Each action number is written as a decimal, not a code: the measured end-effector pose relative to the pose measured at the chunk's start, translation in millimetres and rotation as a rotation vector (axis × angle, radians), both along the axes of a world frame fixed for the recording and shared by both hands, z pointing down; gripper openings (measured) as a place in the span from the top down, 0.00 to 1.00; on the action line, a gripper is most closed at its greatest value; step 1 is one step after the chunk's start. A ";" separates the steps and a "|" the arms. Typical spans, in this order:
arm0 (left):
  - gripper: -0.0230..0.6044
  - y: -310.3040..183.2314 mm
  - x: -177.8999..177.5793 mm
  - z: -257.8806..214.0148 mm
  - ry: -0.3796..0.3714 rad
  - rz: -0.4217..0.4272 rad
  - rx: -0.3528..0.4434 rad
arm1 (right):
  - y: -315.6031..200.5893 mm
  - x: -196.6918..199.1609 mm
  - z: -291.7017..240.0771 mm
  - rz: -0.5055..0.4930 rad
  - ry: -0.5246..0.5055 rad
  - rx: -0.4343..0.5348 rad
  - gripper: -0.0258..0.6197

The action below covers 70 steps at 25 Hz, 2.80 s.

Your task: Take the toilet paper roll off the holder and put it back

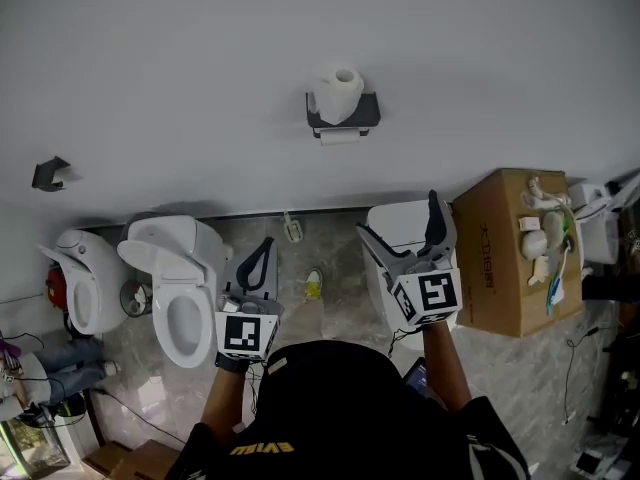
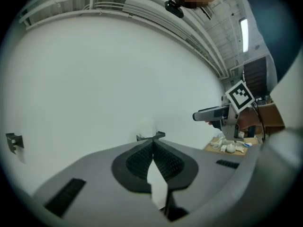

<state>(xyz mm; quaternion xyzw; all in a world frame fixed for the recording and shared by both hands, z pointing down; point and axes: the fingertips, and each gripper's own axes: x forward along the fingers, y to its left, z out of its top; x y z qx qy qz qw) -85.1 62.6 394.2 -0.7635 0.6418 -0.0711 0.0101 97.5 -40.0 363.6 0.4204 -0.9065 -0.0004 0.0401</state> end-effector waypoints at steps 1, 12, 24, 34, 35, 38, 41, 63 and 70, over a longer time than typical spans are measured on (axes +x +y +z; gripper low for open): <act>0.95 -8.7 -1.6 -0.8 0.005 0.008 0.000 | -9.8 -4.0 0.0 0.007 0.000 -0.002 0.05; 0.95 -99.7 -21.9 6.0 0.030 0.089 -0.006 | -95.1 -44.6 3.3 0.048 0.014 -0.009 0.05; 0.95 -184.3 -41.4 12.7 0.103 0.150 0.026 | -159.6 -77.9 10.1 0.073 0.030 -0.028 0.05; 0.95 -213.7 -47.7 13.5 0.146 0.159 0.048 | -191.4 -89.7 18.9 0.098 0.072 -0.038 0.05; 0.95 -215.1 -48.2 13.8 0.150 0.157 0.046 | -193.3 -89.5 20.3 0.099 0.077 -0.041 0.05; 0.95 -221.2 -49.4 15.3 0.143 0.154 0.039 | -198.7 -87.0 23.0 0.102 0.077 -0.055 0.05; 0.95 -226.3 -46.5 19.7 0.103 0.159 0.019 | -204.7 -83.4 23.4 0.105 0.064 -0.066 0.05; 0.95 -271.1 -32.8 19.5 0.121 0.047 0.010 | -239.6 -121.1 48.9 -0.056 0.069 -0.095 0.06; 0.95 -273.4 -28.6 27.8 0.146 0.043 -0.014 | -245.8 -121.0 50.9 -0.066 0.054 -0.117 0.10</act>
